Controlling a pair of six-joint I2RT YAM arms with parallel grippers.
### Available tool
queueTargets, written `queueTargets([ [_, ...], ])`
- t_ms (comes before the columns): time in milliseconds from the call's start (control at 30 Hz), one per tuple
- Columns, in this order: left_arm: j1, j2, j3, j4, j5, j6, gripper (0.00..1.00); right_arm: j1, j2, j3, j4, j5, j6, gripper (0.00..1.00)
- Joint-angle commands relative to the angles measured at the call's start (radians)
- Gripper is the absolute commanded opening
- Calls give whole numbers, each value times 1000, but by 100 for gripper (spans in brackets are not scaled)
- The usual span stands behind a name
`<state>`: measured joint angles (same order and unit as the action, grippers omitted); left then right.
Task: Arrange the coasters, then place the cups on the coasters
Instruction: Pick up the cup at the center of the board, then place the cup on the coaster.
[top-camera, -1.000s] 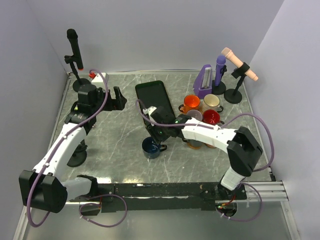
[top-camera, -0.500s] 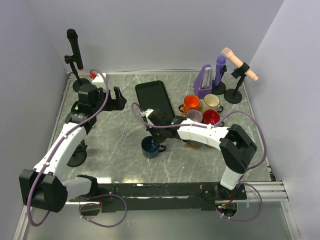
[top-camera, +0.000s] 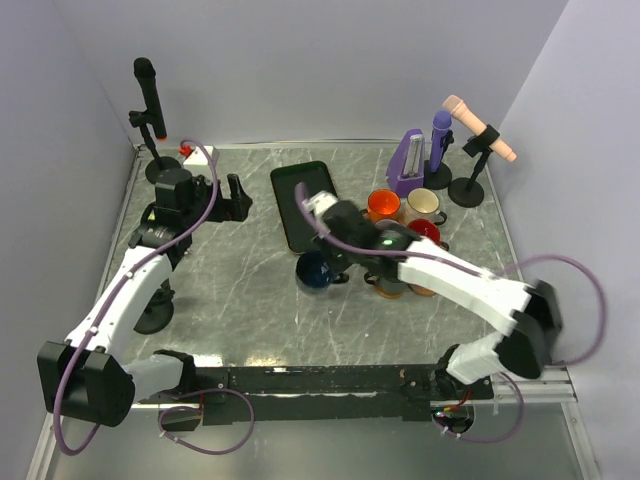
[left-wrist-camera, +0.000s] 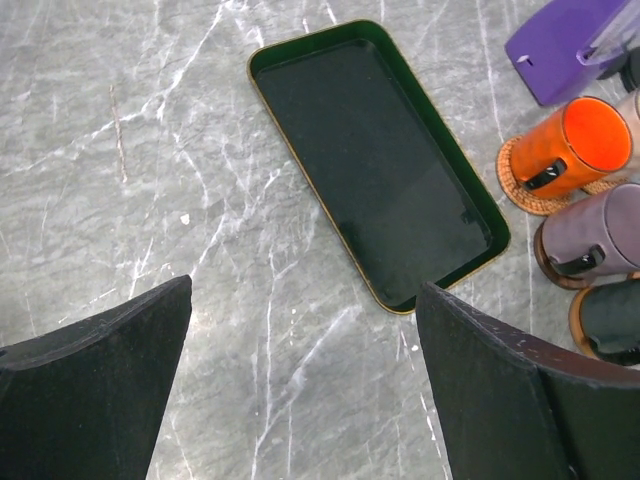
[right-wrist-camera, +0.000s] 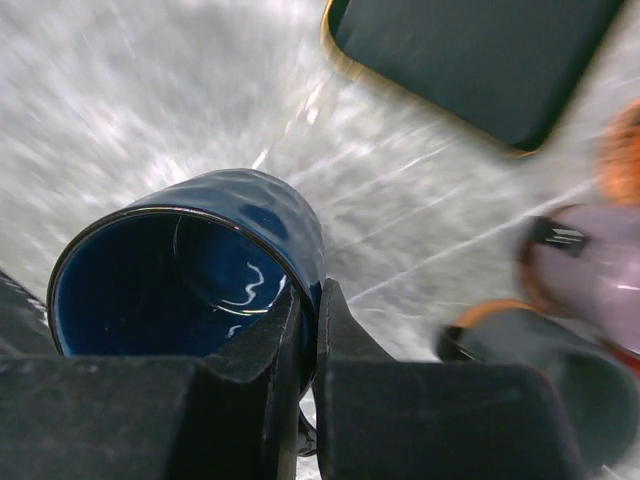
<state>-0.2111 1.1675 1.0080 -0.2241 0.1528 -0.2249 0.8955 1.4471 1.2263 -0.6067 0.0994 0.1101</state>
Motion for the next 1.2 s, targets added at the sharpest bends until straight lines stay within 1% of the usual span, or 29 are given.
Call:
queueTargets([
  [0,4,-42,9,31,50,41,97,-111,-229,75,-67,65,-24,0],
  [133,4,-45,9,34,67,45,97,-306,-367,13,-88,2,-67,0],
  [267,4,-46,14,26,112,71,98,-539,-484,-39,-91,-24,-130,0],
  [400,3,-54,9,34,122,73,97,-771,-554,-125,-71,-95,-164,0],
  [433,3,-52,9,34,123,73,97,-823,-568,-148,-58,-140,-165,0],
  [467,3,-52,9,32,125,71,97,-872,-576,-172,-48,-165,-171,0],
  [500,3,-52,10,31,125,73,97,-891,-574,-191,-45,-188,-179,0],
  [533,3,-52,11,28,123,76,97,-944,-570,-204,-45,-179,-185,0],
  [633,3,-52,14,25,131,85,97,-994,-559,-255,-24,-109,-208,0],
  [733,1,-58,7,34,151,87,97,-1014,-547,-254,-28,-104,-220,0],
  [867,1,-57,14,26,162,88,97,-1029,-512,-258,-45,-130,-236,0],
  [967,1,-63,9,31,162,90,97,-1047,-444,-261,-64,-136,-227,0],
  [1167,-1,-57,6,31,156,94,97,-1069,-393,-297,-36,-188,-222,0],
])
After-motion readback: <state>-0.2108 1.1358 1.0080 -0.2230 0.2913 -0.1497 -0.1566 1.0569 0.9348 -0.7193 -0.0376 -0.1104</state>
